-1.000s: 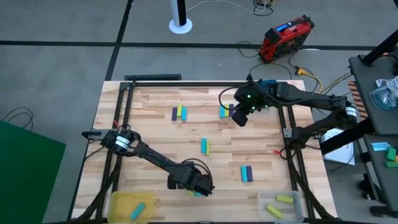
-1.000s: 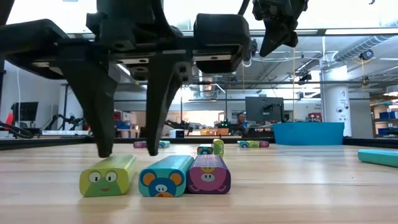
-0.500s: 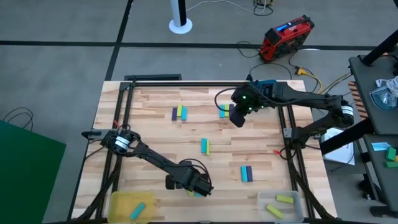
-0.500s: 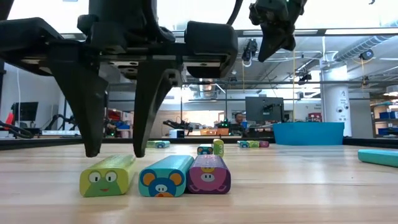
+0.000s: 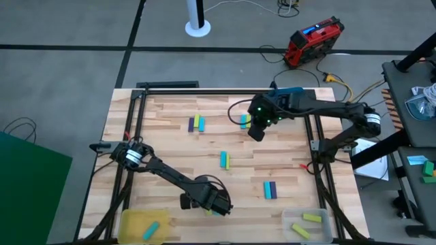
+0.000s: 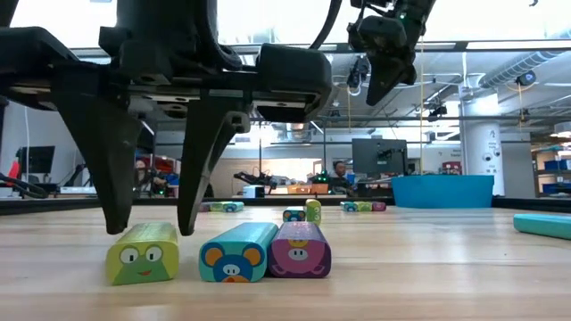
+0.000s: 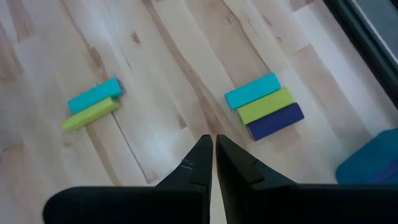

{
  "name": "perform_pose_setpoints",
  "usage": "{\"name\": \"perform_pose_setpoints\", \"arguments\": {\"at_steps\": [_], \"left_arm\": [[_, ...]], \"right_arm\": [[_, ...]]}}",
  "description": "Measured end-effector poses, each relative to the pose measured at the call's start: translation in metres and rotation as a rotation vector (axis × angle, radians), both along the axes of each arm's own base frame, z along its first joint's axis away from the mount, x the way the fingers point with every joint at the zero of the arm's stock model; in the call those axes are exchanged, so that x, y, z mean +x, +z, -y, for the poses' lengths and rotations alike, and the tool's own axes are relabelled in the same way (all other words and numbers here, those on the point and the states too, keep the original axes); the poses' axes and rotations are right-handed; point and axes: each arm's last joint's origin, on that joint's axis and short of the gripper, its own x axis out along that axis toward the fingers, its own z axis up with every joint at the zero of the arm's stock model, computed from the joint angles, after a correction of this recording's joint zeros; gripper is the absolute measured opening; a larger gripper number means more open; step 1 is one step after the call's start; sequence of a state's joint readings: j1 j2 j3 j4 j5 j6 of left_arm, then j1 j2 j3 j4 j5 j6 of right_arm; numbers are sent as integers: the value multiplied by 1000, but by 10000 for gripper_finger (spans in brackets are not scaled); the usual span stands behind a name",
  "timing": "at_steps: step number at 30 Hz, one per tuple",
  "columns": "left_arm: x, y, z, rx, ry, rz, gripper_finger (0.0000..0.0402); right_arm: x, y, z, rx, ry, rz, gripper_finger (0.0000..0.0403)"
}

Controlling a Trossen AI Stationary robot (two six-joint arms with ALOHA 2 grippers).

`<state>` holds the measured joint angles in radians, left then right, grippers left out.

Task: Sort blocks
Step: Put the green block into the transparent bin

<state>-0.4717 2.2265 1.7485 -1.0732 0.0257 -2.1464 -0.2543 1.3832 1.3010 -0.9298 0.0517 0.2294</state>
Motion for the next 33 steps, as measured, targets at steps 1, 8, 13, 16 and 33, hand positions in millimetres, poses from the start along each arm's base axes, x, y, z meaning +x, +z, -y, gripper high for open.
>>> {"name": "perform_pose_setpoints", "arguments": {"at_steps": [1, 8, 13, 16, 33], "left_arm": [[0, 0, 1, -6, 15, -4, 146], [-1, 0, 3, -15, 50, 4, 146], [0, 0, 3, 4, 55, 29, 146], [1, -1, 3, 10, 55, 33, 146], [1, -12, 5, 25, -4, 16, 146]], "right_arm": [[1, -1, 0, -1, 5, -5, 12], [3, -4, 1, -3, 15, -16, 12], [3, -4, 1, -7, 23, -17, 12], [3, -4, 1, -10, 29, -18, 12], [-6, 6, -6, 8, 4, 13, 12]]}}
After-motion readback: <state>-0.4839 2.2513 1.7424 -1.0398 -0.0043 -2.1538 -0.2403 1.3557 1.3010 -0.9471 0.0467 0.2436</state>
